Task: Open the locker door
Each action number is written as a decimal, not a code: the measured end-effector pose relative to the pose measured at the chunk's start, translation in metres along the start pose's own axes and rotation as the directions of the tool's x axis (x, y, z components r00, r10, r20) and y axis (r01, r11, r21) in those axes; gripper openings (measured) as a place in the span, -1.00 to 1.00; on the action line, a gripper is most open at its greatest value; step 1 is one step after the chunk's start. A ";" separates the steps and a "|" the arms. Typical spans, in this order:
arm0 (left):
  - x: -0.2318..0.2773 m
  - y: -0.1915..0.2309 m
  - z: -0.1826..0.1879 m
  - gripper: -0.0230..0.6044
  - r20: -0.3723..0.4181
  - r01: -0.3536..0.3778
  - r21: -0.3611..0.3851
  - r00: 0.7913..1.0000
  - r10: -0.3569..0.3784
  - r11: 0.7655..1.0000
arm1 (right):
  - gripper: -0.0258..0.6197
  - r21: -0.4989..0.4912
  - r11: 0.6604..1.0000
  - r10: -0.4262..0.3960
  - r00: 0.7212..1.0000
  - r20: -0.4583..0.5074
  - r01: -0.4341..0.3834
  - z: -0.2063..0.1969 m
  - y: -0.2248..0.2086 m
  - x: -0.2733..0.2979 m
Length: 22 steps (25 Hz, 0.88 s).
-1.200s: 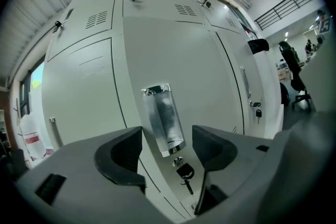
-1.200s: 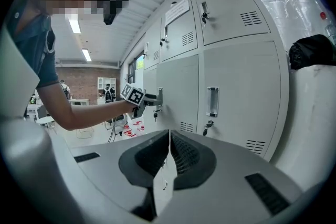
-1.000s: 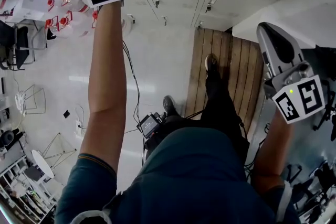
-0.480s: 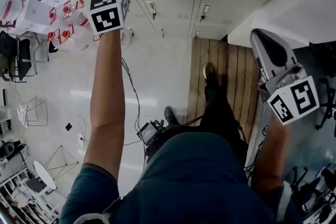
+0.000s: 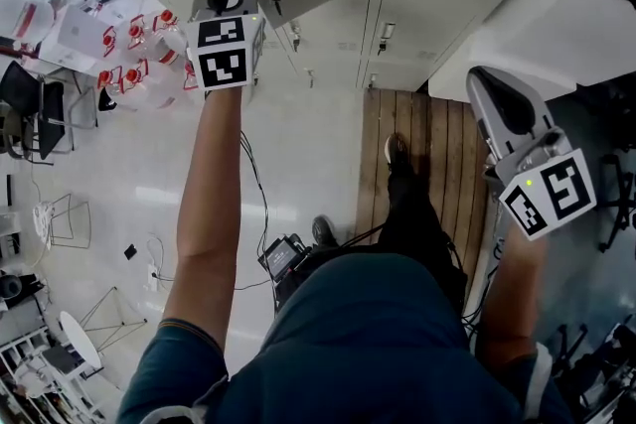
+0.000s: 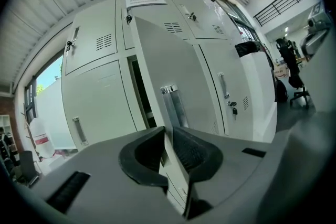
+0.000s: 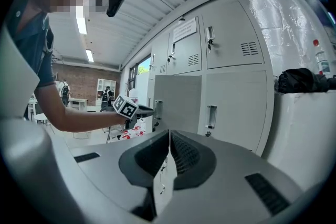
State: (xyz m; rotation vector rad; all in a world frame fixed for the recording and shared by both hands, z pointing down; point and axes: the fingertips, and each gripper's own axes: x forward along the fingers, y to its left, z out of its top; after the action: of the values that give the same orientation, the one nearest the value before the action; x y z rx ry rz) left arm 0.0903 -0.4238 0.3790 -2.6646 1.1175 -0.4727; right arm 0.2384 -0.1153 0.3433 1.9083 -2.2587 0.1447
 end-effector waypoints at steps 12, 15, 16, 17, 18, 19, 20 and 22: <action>-0.048 -0.042 0.011 -0.75 0.022 0.126 0.060 0.992 -0.128 0.990 | -0.81 0.000 1.000 -0.029 0.999 0.015 0.029 0.011 0.040 -0.044; -0.060 -0.052 0.013 -0.76 0.022 0.170 0.081 0.985 -0.173 0.982 | -0.81 -0.001 0.999 -0.033 0.999 0.016 0.033 0.013 0.053 -0.050; -0.063 -0.055 0.014 -0.77 0.023 0.187 0.085 0.982 -0.190 0.979 | -0.81 -0.002 0.999 -0.034 0.999 0.016 0.034 0.014 0.058 -0.052; -0.067 -0.058 0.014 -0.77 0.022 0.206 0.088 0.978 -0.209 0.975 | -0.81 -0.003 0.999 -0.036 0.999 0.017 0.036 0.016 0.062 -0.053; -0.070 -0.061 0.014 -0.78 0.020 0.227 0.092 0.973 -0.230 0.970 | -0.81 -0.005 0.999 -0.038 0.999 0.018 0.038 0.017 0.066 -0.055; -0.072 -0.064 0.013 -0.79 0.014 0.250 0.097 0.967 -0.253 0.963 | -0.81 -0.007 0.999 -0.040 0.999 0.019 0.040 0.019 0.071 -0.056; -0.075 -0.068 0.012 -0.81 0.008 0.275 0.103 0.961 -0.278 0.956 | -0.81 -0.008 0.999 -0.042 0.999 0.020 0.042 0.020 0.075 -0.057; -0.080 -0.078 0.010 -0.81 0.001 0.327 0.115 0.944 -0.329 0.938 | -0.81 -0.011 0.999 -0.044 0.999 0.021 0.045 0.024 0.083 -0.058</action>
State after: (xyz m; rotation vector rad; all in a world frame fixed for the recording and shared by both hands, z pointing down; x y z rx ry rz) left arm 0.0916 -0.3119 0.3775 -2.7537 0.6166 -0.5462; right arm 0.1640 -0.0491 0.3119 1.9616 -2.2230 0.1063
